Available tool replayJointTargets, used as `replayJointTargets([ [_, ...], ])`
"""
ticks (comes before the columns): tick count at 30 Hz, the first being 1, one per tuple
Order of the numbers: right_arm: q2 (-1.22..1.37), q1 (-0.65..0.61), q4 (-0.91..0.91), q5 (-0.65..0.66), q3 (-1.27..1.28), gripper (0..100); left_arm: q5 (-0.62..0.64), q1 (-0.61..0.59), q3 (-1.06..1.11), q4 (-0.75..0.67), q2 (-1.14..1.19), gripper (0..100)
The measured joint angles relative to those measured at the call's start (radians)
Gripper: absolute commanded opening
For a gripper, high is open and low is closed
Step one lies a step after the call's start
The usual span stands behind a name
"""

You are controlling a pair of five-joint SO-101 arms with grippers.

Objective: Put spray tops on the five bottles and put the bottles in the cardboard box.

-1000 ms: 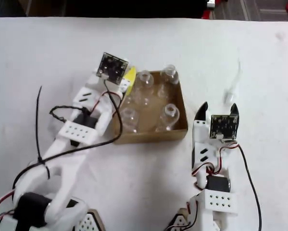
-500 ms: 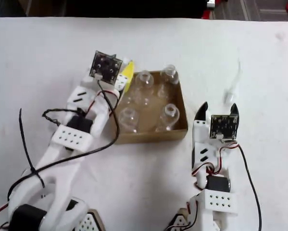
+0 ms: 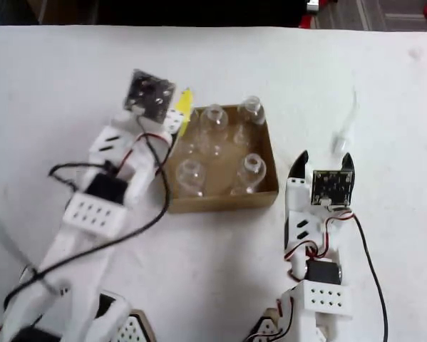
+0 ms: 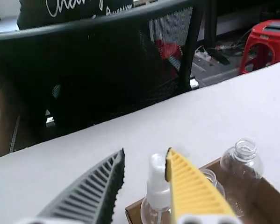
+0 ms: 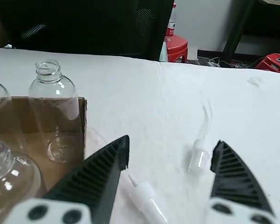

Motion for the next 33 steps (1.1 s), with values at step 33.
replayJointTargets([
  [33,-0.002,-0.064,0.000,0.103,0.028,26.1,0.121,-0.697,-0.311,0.994,0.334,11],
])
